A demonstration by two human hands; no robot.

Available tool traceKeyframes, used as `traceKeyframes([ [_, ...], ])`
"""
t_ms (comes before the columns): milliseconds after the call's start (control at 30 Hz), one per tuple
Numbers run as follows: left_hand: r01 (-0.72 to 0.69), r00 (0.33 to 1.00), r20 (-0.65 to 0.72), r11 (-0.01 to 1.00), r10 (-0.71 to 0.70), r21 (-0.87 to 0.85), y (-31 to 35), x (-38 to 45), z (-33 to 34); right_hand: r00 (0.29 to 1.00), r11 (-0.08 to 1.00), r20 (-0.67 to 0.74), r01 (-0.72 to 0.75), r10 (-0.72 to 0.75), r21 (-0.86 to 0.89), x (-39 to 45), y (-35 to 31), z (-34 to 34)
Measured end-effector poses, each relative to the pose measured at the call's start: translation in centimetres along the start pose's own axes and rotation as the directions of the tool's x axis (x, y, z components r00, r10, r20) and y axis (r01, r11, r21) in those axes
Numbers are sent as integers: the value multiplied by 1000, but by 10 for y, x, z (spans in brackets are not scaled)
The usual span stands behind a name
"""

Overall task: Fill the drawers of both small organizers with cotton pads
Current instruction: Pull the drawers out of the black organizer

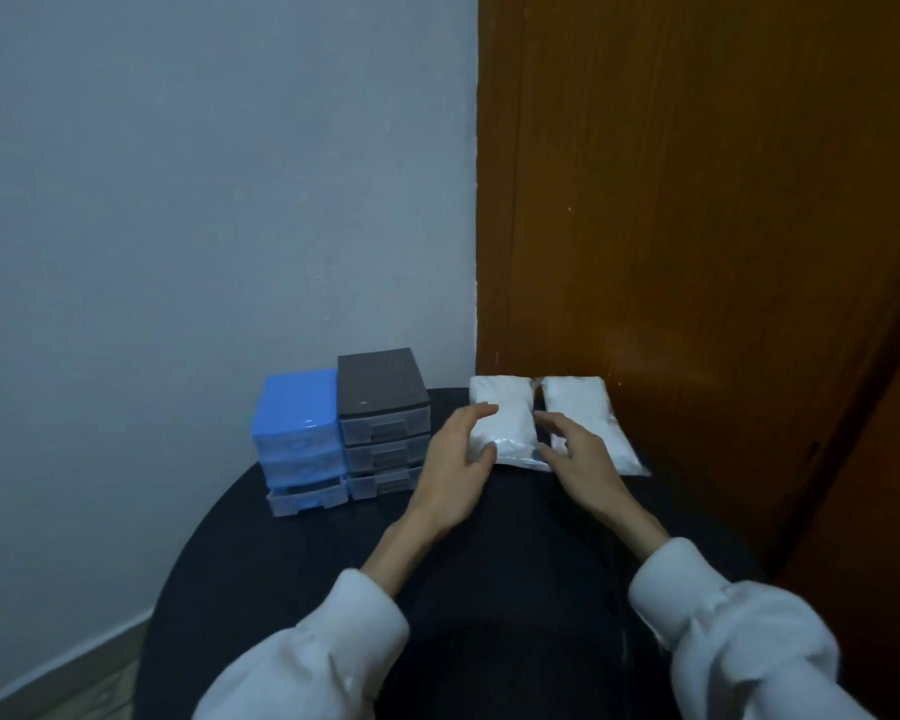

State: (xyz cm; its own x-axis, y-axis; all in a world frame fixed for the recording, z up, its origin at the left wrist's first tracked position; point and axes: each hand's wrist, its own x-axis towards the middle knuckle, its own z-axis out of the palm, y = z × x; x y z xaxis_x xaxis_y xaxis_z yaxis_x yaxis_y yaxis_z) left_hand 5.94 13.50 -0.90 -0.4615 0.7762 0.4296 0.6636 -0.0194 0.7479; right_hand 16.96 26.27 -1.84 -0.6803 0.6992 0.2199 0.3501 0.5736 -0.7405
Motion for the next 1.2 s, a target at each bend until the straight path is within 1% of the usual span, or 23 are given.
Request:
traceKeyframes([
  [67, -30, 995, -97, 999, 33, 32, 0, -11, -28, 999, 996, 46, 10, -14, 85, -6, -14, 14],
  [133, -52, 980, -188, 993, 72, 110, -4, -13, -55, 997, 987, 78, 14, -27, 162, -8, -29, 28],
  [200, -46, 970, -225, 978, 93, 203, -11, -7, -79, 992, 975, 115, 19, -46, 222, -8, -46, 42],
  [267, -21, 980, -182, 959, 76, 284, -20, 6, -97, 988, 968, 146, 19, -57, 251, -8, -63, 53],
  [367, -16, 1000, -12, 920, 22, 392, -32, 23, -109, 986, 952, 152, 24, -74, 305, -4, -79, 67],
  [433, -9, 997, 75, 912, -24, 411, -36, 29, -111, 986, 943, 151, 15, -69, 333, -1, -84, 74],
  [500, 8, 994, 99, 912, -53, 409, -39, 29, -110, 989, 940, 141, -7, -44, 340, 1, -83, 79],
  [600, -23, 997, 77, 886, -14, 463, -46, 26, -107, 995, 935, 102, -22, -15, 353, 4, -79, 84],
  [700, -10, 999, 45, 898, -10, 440, -51, 26, -104, 998, 933, 70, -25, -1, 360, 5, -79, 85],
  [800, 33, 998, 32, 918, -50, 395, -52, 29, -103, 999, 938, 52, -35, 18, 346, 10, -81, 85],
  [967, 119, 989, 53, 960, -136, 252, -47, 32, -106, 995, 935, 96, -58, 26, 350, 19, -81, 80],
  [1100, 120, 985, 93, 962, -147, 247, -45, 31, -107, 994, 955, 107, -38, 7, 294, 22, -81, 77],
  [1200, 118, 986, 88, 966, -141, 230, -45, 29, -106, 994, 950, 108, -44, 11, 310, 23, -81, 76],
])
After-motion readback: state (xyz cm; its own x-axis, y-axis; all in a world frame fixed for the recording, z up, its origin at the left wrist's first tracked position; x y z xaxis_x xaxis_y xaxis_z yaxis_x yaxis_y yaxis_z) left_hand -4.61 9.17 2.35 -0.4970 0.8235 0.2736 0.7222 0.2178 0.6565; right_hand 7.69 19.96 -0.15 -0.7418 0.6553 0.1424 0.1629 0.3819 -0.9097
